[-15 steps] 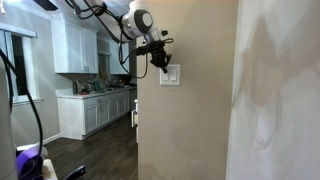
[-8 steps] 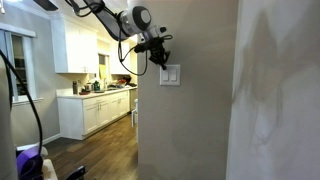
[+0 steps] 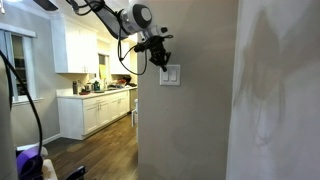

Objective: Flip the switch to turn on the light

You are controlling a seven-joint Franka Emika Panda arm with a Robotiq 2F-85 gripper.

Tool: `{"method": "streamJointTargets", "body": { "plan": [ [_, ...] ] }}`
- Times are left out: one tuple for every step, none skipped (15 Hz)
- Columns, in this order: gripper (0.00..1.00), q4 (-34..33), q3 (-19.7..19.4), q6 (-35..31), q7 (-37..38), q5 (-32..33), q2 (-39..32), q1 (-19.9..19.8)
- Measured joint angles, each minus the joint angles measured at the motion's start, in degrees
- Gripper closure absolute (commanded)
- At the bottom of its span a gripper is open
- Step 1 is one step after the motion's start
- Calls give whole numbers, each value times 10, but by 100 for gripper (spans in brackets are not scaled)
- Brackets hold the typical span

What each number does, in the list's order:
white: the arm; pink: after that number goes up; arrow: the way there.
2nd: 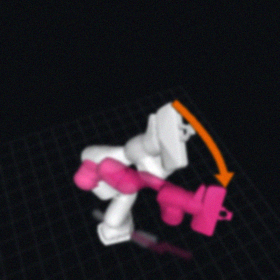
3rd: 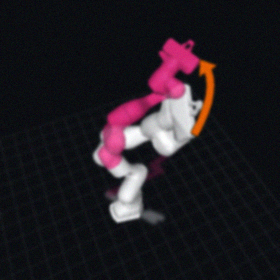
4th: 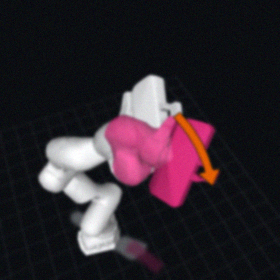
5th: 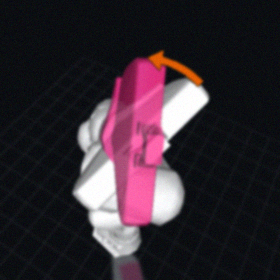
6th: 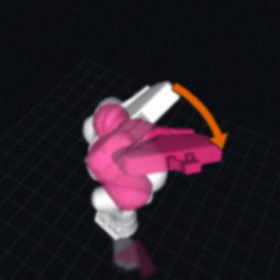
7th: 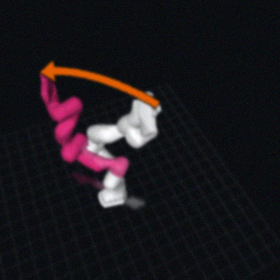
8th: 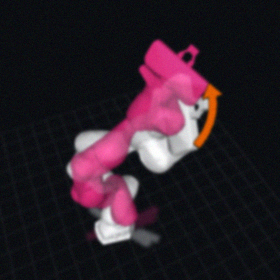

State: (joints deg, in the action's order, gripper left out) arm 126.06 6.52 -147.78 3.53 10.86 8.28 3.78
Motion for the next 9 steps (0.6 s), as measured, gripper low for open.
{"method": "streamJointTargets", "body": {
  "plan": [
    [73, 0, -1, 9, 0, 0, 2, 0],
    [72, 0, -2, 16, 0, 0, 3, 0],
    [95, 0, -2, 22, 0, 0, 4, 0],
    [90, 0, -3, 25, 0, 0, 4, 0],
    [82, 0, -3, 27, 0, 0, 4, 0],
    [77, 0, -3, 28, 0, 0, 4, 0],
    [72, 0, -3, 29, 0, 0, 4, 0],
    [72, 0, -3, 29, 0, 0, 4, 0],
    [72, 0, -3, 29, 0, 0, 4, 0]
  ]
}}
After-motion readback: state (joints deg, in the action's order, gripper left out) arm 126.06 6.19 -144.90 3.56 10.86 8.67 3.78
